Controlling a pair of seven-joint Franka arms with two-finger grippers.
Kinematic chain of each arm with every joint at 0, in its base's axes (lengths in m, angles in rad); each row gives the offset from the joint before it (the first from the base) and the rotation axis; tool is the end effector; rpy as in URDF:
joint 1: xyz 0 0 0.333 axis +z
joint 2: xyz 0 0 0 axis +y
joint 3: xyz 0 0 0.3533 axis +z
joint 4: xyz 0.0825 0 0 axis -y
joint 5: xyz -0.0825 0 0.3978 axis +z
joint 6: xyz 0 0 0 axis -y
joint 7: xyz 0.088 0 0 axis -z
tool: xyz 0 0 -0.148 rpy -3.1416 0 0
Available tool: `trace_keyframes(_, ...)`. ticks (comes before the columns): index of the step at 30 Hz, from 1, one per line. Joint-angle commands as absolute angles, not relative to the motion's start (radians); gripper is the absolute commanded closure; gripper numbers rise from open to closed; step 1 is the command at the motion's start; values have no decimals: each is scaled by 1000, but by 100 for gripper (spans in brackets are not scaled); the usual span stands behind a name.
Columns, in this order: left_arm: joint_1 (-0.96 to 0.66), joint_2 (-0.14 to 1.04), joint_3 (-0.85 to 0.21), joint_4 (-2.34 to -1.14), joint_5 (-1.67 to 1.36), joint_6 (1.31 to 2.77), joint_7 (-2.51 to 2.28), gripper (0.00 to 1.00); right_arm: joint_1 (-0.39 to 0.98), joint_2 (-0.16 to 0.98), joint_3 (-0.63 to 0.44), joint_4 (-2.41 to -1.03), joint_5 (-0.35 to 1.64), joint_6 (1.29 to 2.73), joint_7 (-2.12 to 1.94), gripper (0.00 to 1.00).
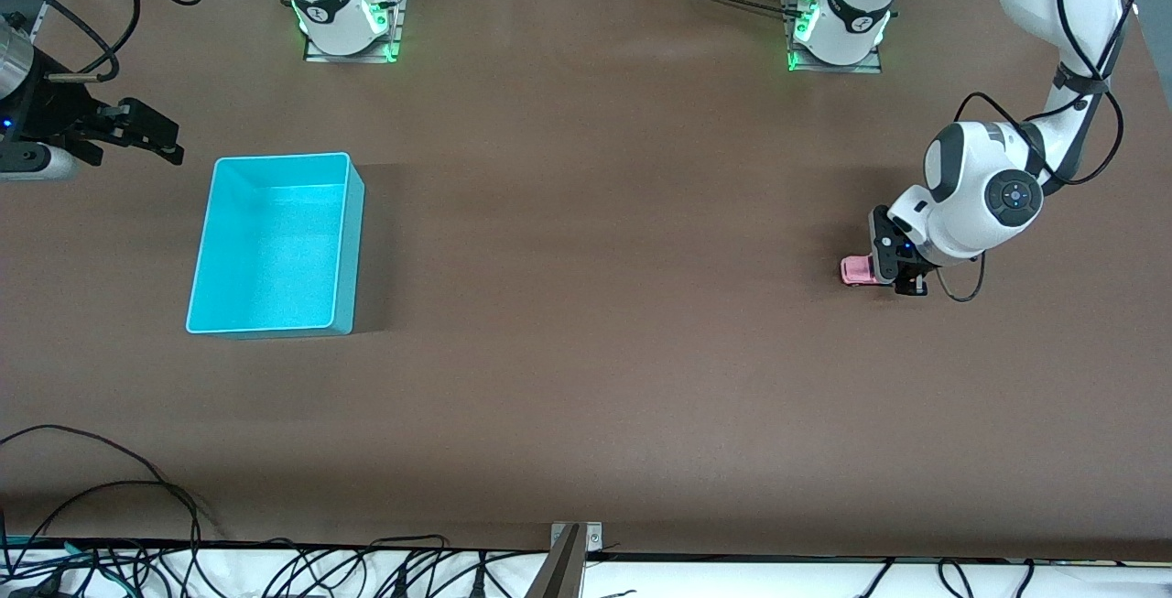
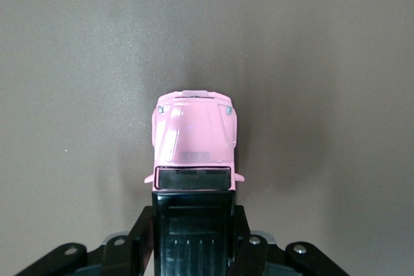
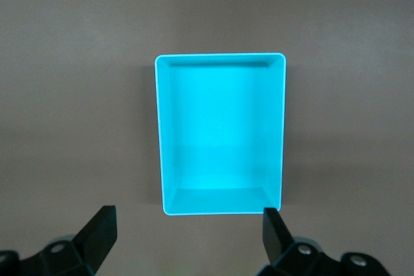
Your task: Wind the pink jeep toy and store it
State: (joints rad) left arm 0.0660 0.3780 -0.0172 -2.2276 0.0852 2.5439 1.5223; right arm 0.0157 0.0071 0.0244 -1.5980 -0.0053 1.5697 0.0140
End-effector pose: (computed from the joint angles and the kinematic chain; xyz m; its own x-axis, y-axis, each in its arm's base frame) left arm 0.5592 0.0279 0.1779 0.0252 -0.9989 -0.0401 -0.9978 -0.0276 0.0608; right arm 0.5677 0.0219 0.6035 0.9990 0.0261 -0.0353 0.0263 -0.9996 0.0056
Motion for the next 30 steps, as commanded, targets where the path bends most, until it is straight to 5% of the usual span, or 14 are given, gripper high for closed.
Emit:
trace_keyframes(1, 77, 416, -14, -2203, 114, 2537, 1539, 100, 9, 3, 25, -1598, 14, 1568, 3, 0)
trace_keyframes(30, 413, 523, -17, -2045, 100, 2537, 1885, 100, 9, 3, 25, -1598, 14, 1568, 3, 0)
